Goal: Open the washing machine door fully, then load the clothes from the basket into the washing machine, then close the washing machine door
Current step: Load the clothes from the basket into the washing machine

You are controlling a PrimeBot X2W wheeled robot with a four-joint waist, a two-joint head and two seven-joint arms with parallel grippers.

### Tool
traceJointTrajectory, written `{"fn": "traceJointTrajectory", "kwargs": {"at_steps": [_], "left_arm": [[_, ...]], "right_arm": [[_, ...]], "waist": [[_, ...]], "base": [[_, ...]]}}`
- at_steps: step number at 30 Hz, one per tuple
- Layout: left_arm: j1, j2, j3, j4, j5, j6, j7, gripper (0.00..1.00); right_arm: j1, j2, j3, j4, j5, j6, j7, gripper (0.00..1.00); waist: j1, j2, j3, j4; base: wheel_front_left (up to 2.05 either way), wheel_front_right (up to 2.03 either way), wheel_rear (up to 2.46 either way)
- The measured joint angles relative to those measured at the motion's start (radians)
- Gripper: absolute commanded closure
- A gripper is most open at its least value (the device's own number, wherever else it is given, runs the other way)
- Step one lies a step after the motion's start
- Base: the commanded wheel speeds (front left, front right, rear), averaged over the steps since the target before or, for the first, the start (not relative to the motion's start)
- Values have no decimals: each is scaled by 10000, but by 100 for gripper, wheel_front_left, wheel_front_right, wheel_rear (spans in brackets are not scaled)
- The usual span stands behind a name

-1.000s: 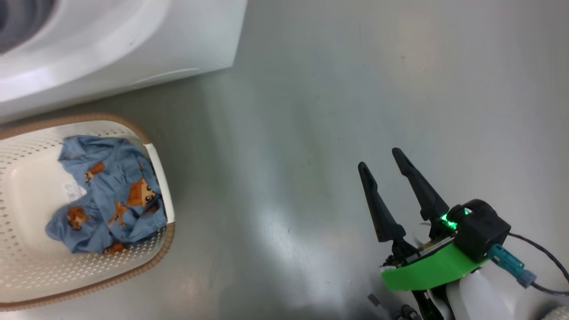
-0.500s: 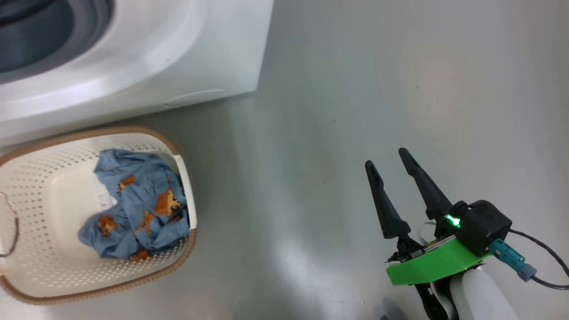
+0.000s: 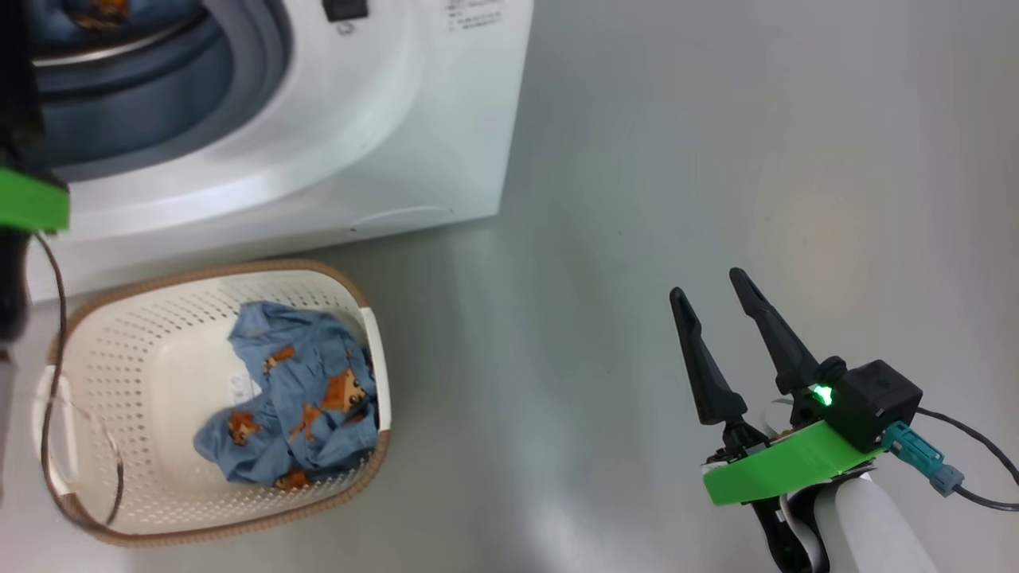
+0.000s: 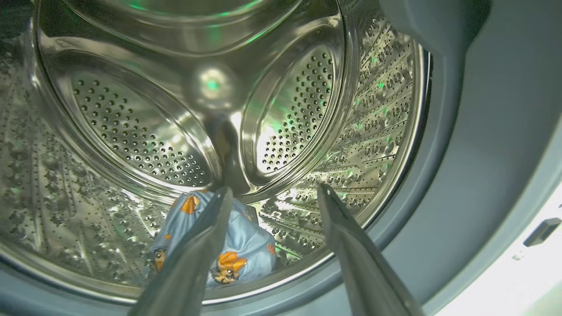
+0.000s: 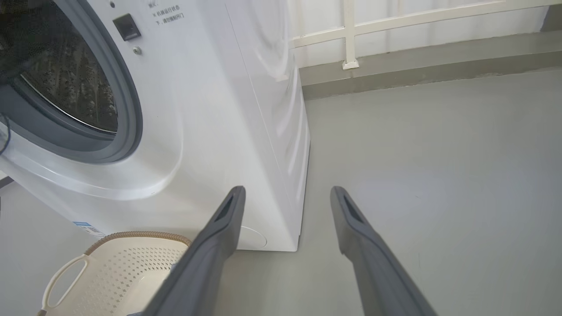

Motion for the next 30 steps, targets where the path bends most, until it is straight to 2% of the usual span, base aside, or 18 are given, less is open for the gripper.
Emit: {"fn": "traceJointTrajectory", "kwargs": {"at_steps": [5, 17, 30], "left_arm": [[1060, -48, 583, -556, 276, 0, 0, 0], [4133, -731, 2036, -2157, 1277, 0, 0, 0], [7064, -1848, 3699, -3536, 2332, 0, 0, 0]], "right_arm": [[43, -2, -54, 146, -36, 0, 0, 0], [609, -2, -100, 393, -35, 0, 0, 0], [1308, 6, -222, 491, -142, 0, 0, 0]], "waist": [[1, 0, -452, 138], [0, -1, -1723, 303], [0, 0, -2873, 476]], "base": [[0, 0, 0], [0, 0, 0], [0, 0, 0]]}}
